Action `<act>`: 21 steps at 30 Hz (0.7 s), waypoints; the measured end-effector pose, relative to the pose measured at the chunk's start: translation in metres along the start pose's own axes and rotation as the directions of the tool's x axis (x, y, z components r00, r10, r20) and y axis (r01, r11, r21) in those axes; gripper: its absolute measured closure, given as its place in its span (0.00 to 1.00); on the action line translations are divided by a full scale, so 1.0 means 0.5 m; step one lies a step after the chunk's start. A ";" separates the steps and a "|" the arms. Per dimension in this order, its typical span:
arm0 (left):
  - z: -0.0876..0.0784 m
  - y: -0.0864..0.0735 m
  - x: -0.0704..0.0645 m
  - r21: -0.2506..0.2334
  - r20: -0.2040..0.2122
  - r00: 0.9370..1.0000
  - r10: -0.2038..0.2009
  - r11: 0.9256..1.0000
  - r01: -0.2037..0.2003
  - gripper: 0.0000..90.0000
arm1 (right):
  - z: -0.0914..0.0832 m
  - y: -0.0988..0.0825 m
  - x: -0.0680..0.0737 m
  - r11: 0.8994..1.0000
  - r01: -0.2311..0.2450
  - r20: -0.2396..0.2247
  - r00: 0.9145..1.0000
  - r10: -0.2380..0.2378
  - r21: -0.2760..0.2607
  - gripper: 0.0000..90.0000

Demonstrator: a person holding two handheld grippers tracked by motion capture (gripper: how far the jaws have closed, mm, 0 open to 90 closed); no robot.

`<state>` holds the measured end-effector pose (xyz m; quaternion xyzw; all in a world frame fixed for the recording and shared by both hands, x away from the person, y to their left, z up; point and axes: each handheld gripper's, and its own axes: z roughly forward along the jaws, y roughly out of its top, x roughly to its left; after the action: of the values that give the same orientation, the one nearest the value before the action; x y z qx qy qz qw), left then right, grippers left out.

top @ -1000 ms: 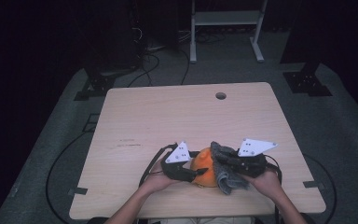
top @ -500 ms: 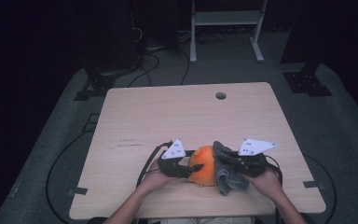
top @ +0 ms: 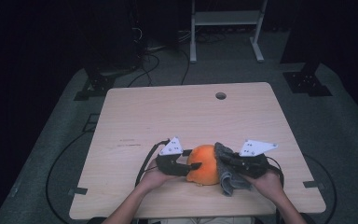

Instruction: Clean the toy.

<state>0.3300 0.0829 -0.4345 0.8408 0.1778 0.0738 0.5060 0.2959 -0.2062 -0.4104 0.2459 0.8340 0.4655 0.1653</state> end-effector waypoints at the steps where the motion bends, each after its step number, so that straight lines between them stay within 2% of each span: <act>1: 0.000 -0.001 0.000 0.001 -0.002 1.000 0.001 1.000 -0.001 0.49 | -0.005 0.000 0.004 1.000 -0.001 0.000 1.000 0.001 -0.007 0.88; 2: -0.001 -0.001 0.001 0.000 -0.003 1.000 -0.003 1.000 0.003 0.49 | -0.008 0.002 0.010 1.000 0.004 -0.015 1.000 -0.004 -0.023 0.88; 4: 0.000 -0.002 0.003 -0.002 -0.003 1.000 -0.012 1.000 0.012 0.49 | -0.007 0.008 0.028 0.998 0.019 -0.075 0.997 -0.023 -0.054 0.88; 6: -0.001 -0.003 0.005 -0.001 -0.002 1.000 -0.013 1.000 0.013 0.49 | 0.002 0.010 0.040 0.998 0.047 -0.094 0.994 -0.051 -0.046 0.87; 7: -0.001 -0.004 0.006 0.002 -0.003 1.000 -0.017 1.000 0.017 0.49 | 0.008 0.009 0.041 0.998 0.061 -0.089 0.994 -0.064 -0.033 0.87; 10: -0.001 -0.006 0.010 -0.005 0.001 0.999 -0.035 0.999 0.035 0.49 | 0.012 0.000 0.021 0.999 0.037 -0.064 0.997 -0.038 -0.015 0.88; 12: -0.002 -0.006 0.012 -0.024 0.001 0.999 -0.032 0.999 0.032 0.44 | 0.010 -0.007 0.006 1.000 0.025 -0.039 0.999 -0.025 0.001 0.88; 13: -0.003 -0.005 0.012 -0.043 -0.002 1.000 -0.031 0.999 0.031 0.40 | 0.010 -0.011 -0.001 1.000 0.011 -0.047 0.999 -0.011 0.003 0.88; 15: -0.009 -0.001 0.005 -0.098 -0.042 0.999 0.007 0.995 -0.011 0.35 | 0.012 -0.015 -0.007 1.000 0.004 -0.043 0.999 -0.004 0.002 0.88; 17: -0.014 0.004 -0.001 -0.118 -0.083 0.996 0.041 0.992 -0.051 0.35 | 0.016 -0.014 -0.009 1.000 0.018 -0.030 0.999 -0.018 0.001 0.88; 18: -0.016 0.005 -0.003 -0.127 -0.096 0.994 0.050 0.990 -0.062 0.36 | 0.016 -0.013 -0.010 1.000 0.017 -0.030 0.999 -0.017 0.002 0.88; 19: -0.015 0.004 -0.003 -0.136 -0.106 0.993 0.057 0.988 -0.071 0.42 | 0.017 -0.013 -0.013 1.000 0.015 -0.025 1.000 -0.015 0.002 0.88; 21: -0.006 0.001 0.000 -0.112 -0.101 0.994 0.052 0.992 -0.063 0.53 | 0.020 -0.014 -0.020 1.000 0.004 -0.021 1.000 -0.004 0.003 0.88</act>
<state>0.3292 0.0851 -0.4324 0.8104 0.1733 0.1395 0.5421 0.3074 -0.2078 -0.4210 0.2396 0.8369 0.4664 0.1568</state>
